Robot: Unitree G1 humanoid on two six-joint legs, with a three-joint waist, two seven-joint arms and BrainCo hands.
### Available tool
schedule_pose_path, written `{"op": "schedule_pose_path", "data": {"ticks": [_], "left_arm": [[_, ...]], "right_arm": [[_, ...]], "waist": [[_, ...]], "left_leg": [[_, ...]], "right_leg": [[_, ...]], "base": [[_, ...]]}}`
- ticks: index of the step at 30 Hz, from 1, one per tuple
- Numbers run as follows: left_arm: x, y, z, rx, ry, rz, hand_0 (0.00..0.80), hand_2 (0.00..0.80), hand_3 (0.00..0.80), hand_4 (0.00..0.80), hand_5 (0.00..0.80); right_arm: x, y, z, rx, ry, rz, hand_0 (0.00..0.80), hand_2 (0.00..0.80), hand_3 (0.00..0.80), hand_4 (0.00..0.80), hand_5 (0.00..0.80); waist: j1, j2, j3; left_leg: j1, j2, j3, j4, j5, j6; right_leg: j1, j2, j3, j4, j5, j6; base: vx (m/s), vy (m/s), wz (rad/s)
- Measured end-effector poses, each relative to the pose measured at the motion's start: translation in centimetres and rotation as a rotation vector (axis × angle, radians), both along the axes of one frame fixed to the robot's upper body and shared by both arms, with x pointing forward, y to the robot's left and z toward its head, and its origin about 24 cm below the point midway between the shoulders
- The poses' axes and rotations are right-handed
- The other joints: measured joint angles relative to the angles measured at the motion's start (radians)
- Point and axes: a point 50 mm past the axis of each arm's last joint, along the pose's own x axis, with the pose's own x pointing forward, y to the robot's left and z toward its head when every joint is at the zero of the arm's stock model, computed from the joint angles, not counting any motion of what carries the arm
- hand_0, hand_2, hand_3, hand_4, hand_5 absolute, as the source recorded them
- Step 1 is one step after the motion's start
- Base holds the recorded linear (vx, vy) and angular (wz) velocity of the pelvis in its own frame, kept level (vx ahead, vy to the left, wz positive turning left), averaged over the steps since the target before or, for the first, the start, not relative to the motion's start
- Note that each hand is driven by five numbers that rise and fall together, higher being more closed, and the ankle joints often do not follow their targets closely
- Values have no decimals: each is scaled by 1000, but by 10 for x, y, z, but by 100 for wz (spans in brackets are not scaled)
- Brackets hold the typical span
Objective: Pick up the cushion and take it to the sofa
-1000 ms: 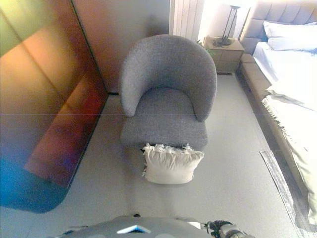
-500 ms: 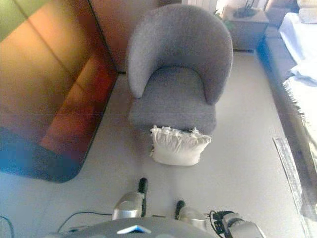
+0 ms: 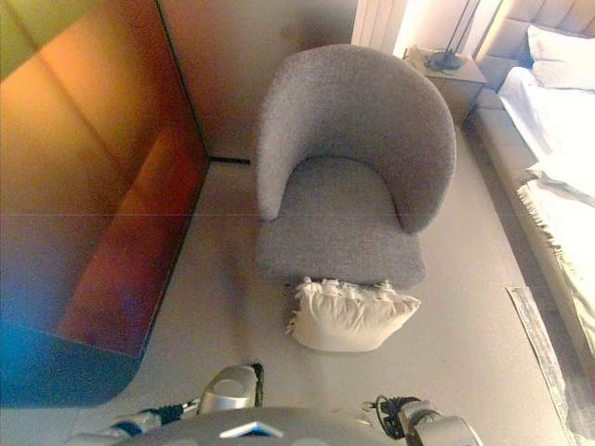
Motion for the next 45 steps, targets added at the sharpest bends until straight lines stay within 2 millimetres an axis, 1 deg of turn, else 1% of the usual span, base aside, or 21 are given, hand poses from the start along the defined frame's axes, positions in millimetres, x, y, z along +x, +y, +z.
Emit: {"op": "schedule_pose_path", "data": {"ticks": [2, 4, 6, 8, 10, 12, 15, 18, 20, 22, 23, 24, 25, 26, 28, 29, 32, 36, 39, 42, 45], "left_arm": [[-1, 9, 3, 34, 17, -28, 0, 0, 0, 0, 0], [5, 15, 6, 55, 6, -51, 0, 0, 0, 0, 0], [11, 15, 7, 67, 8, -77, 0, 0, 0, 0, 0], [22, 10, 7, 67, -10, -109, 0, 0, 0, 0, 0], [27, 7, 7, 64, -29, -113, 0, 0, 0, 0, 0], [27, 10, 8, 80, -39, -95, 0, 0, 0, 0, 0], [9, -16, -3, 19, -25, -48, 0, 0, 0, 0, 0], [12, -27, -5, 19, -48, -49, 0, 0, 0, 0, 0], [31, -26, -2, 49, -127, -39, 0, 0, 0, 0, 0], [48, -28, 1, 54, -205, -22, 0, 0, 0, 0, 0], [60, -30, 4, 59, -259, -27, 0, 0, 0, 0, 0], [72, -32, 7, 62, -314, -41, 0, 0, 0, 0, 0], [86, -34, 12, 66, -387, -62, 0, 0, 0, 0, 0], [96, -34, 16, 68, -440, -68, 0, 0, 0, 0, 0], [116, -29, 26, 80, -524, -76, 0, 0, 0, 0, 0], [134, -27, 36, 96, -590, -108, 0, 0, 0, 0, 0], [180, -25, 67, 151, -778, -211, 0, 0, 0, 0, 0], [231, -45, 107, 172, -953, -294, 0, 0, 0, 0, 0], [250, -49, 125, 188, -1013, -312, 0, 0, 0, 0, 0], [267, -48, 147, 220, -1091, -352, 0, 0, 0, 0, 0], [281, -51, 168, 235, -1197, -364, 0, 0, 0, 0, 0]], "right_arm": [[10, 4, 1, 17, -53, 7, 0, 0, 0, 0, 0], [27, 8, 4, 24, -118, 55, 0, 0, 0, 0, 0], [44, 13, 7, 33, -180, 99, 0, 0, 0, 0, 0], [65, 17, 13, 41, -248, 122, 0, 0, 0, 0, 0], [66, 17, 14, 42, -257, 104, 0, 0, 0, 0, 0], [53, 20, 9, 50, -224, 94, 0, 0, 0, 0, 0], [41, 4, 9, 19, -191, 92, 0, 0, 0, 0, 0], [45, -8, 13, -16, -195, 108, 0, 0, 0, 0, 0], [59, -16, 19, -54, -231, 116, 0, 0, 0, 0, 0], [75, -24, 26, -102, -277, 110, 0, 0, 0, 0, 0], [86, -27, 31, -127, -312, 99, 0, 0, 0, 0, 0], [95, -29, 36, -149, -343, 84, 0, 0, 0, 0, 0], [106, -31, 42, -176, -381, 67, 0, 0, 0, 0, 0], [113, -37, 47, -202, -403, 46, 0, 0, 0, 0, 0], [133, -43, 60, -232, -476, 10, 0, 0, 0, 0, 0], [141, -44, 64, -243, -517, -11, 0, 0, 0, 0, 0], [160, -30, 72, -243, -620, -77, 0, 0, 0, 0, 0], [190, -19, 94, -266, -800, -133, 0, 0, 0, 0, 0], [217, -17, 119, -297, -925, -139, 0, 0, 0, 0, 0], [247, -16, 155, -321, -1080, -140, 0, 0, 0, 0, 0], [265, -21, 184, -372, -1190, -164, 0, 0, 0, 0, 0]], "waist": [[-16, 10, -16], [-30, 14, -14], [-47, 19, -3], [-78, 20, 29], [-97, 17, 46], [-113, -32, 60], [-110, 40, 42], [-105, 53, 41], [-99, 37, 62], [-95, 49, 102], [-92, 56, 125], [-94, 61, 152], [-100, 71, 173], [-108, 95, 188], [-117, 124, 218], [-127, 124, 240], [-142, 70, 313], [-169, 47, 407], [-182, 45, 421], [-199, 47, 422], [-200, 49, 423]], "left_leg": [[27, 2, 3, -61, 26, 2], [36, 11, 13, -101, 32, 5], [25, 19, 28, -118, 48, -6], [0, 22, 13, -117, 53, -14], [5, 18, 7, -123, 52, -28], [58, -3, 3, -140, 38, -67], [106, 91, -19, -140, 17, -110], [40, 116, -22, -33, 20, -119], [-61, 115, -29, 69, 46, -139], [-134, 114, -74, 151, 60, -149], [-172, 109, -84, 190, 74, -164], [-198, 108, -86, 198, 78, -166], [-219, 103, -84, 168, 76, -165], [-228, 100, -84, 128, 78, -162], [-237, 90, -64, 36, 74, -132], [-238, 85, -41, -4, 67, -124], [-309, 54, -19, 15, 81, -110], [-424, 41, -15, 82, 70, -96], [-507, 40, 8, 126, 60, -97], [-609, 44, 9, 166, 45, -99], [-698, 51, 8, 200, 39, -102]], "right_leg": [[-75, 16, -39, 34, -69, -9], [-157, 13, -143, -82, -118, -20], [-248, 15, -186, -199, -109, -11], [-310, 11, -187, -323, -53, -7], [-320, -1, -188, -410, 43, -8], [-258, -10, -179, -475, 155, -40], [-154, 87, -209, -563, 144, -77], [-151, 114, -234, -597, 147, -104], [-201, 106, -236, -589, 154, -123], [-240, 105, -237, -555, 158, -141], [-262, 97, -236, -536, 144, -147], [-278, 87, -234, -521, 136, -149], [-312, 81, -234, -500, 132, -149], [-346, 81, -234, -481, 132, -149], [-430, 87, -227, -422, 128, -143], [-473, 77, -213, -381, 121, -134], [-557, 50, -187, -358, 135, -115], [-642, 49, -146, -363, 168, -101], [-723, 59, -112, -365, 203, -107], [-821, 68, -88, -364, 219, -107], [-904, 77, -75, -358, 234, -115]], "base": [[206, -84, 6], [9, -135, -17], [-59, -195, -17], [120, -150, 16], [266, -121, 40], [410, -155, 32], [192, -187, 3], [-141, -135, 9], [-195, -33, 5], [-112, 80, 3], [-67, 155, 9], [-87, 194, 14], [-67, 186, 10], [-15, 172, 3], [-21, 82, -13], [-85, 45, -12], [-73, 59, -6], [-57, 85, -1], [-61, 61, -24], [-57, 43, -23], [-45, 14, -11]]}}
